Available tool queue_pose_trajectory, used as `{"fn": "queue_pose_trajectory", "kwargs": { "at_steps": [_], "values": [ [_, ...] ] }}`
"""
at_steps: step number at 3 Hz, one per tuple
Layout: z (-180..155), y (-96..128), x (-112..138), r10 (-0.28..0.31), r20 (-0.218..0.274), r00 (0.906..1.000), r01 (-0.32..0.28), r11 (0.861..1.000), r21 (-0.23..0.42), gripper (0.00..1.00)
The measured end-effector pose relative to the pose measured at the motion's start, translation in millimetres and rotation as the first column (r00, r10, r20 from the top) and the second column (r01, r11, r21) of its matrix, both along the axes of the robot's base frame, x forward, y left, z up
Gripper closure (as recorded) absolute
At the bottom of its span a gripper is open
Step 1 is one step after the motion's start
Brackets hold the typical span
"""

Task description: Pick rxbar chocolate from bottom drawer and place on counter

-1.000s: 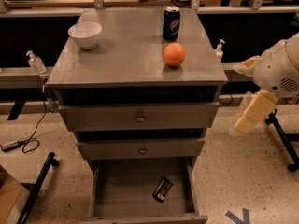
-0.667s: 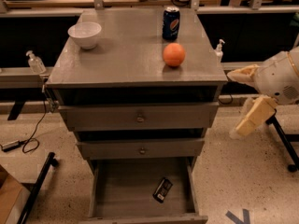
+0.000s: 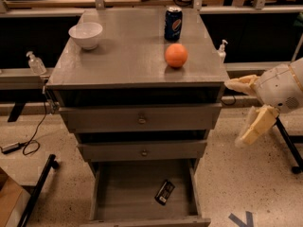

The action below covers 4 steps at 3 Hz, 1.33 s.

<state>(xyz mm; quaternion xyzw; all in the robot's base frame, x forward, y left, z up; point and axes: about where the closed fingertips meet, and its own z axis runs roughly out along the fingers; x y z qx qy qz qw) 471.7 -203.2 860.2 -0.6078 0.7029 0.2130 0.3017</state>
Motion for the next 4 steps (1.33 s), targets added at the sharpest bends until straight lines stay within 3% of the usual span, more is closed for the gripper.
{"fn": "queue_pose_trajectory", "kwargs": {
  "at_steps": [1,2,3,4],
  "values": [
    [-12.9,2.2,-6.0,-0.035,0.0,0.9994,0.035,0.999,0.026,0.0],
    [-55.1,12.7,-12.2,-0.039,-0.044,0.9983,0.043,0.995,0.093,0.0],
    [-98.5,25.3,-15.2,0.003,-0.089,0.996,0.016,0.977,0.212,0.0],
    [-142.0,33.8,-13.8,0.054,-0.127,0.9904,-0.007,0.938,0.346,0.0]
  ]
}}
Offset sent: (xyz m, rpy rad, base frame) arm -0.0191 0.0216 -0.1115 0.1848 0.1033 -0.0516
